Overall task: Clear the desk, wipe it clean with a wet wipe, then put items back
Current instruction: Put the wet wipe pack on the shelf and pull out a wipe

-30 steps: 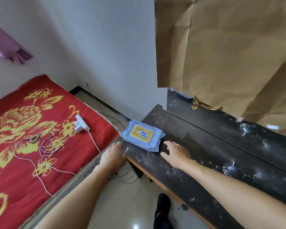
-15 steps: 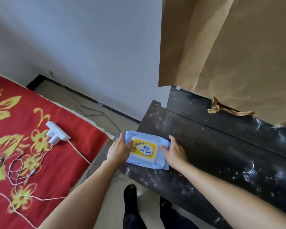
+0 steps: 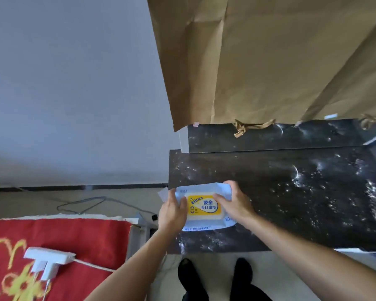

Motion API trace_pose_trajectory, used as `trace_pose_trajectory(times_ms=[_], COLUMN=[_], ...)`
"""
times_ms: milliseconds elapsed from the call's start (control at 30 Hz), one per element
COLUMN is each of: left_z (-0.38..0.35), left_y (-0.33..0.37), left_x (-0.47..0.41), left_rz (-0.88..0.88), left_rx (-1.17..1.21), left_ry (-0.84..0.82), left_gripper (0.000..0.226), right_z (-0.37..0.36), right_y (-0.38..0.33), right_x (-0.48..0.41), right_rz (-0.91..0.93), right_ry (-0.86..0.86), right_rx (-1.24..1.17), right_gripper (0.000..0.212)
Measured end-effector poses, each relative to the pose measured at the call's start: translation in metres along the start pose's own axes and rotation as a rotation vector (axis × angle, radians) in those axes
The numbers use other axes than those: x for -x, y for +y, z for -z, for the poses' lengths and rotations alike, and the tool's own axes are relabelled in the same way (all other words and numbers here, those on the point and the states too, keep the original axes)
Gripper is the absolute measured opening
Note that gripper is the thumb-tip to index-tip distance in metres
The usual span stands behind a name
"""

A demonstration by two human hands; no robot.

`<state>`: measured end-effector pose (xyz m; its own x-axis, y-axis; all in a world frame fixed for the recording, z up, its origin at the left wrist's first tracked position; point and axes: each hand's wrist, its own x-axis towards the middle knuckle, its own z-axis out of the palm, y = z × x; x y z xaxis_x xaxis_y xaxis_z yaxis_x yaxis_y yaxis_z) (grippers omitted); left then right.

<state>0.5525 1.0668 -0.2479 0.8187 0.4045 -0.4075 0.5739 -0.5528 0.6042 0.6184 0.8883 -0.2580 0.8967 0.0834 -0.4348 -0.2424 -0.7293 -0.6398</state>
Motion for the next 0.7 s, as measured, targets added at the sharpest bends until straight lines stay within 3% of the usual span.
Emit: trace_pose_trajectory(times_ms=[200, 400, 700], left_z=[-0.025, -0.088, -0.212], left_y=[0.072, 0.159, 0.274], left_x=[0.020, 0.088, 0.210], left_rz=[-0.235, -0.490, -0.711], left_rx=[-0.159, -0.287, -0.202], left_ry=[-0.092, -0.163, -0.254], left_gripper=[0.045, 0.049, 0.052], right_z=[0.072, 0.161, 0.308], right_y=[0.028, 0.104, 0.242], right_x=[0.035, 0.096, 0.191], right_rz=[-0.015, -0.130, -0.229], right_ry=[0.221, 0.401, 0.588], right_rx=[-0.021, -0.051, -0.292], right_gripper=[0.051, 0.054, 0.067])
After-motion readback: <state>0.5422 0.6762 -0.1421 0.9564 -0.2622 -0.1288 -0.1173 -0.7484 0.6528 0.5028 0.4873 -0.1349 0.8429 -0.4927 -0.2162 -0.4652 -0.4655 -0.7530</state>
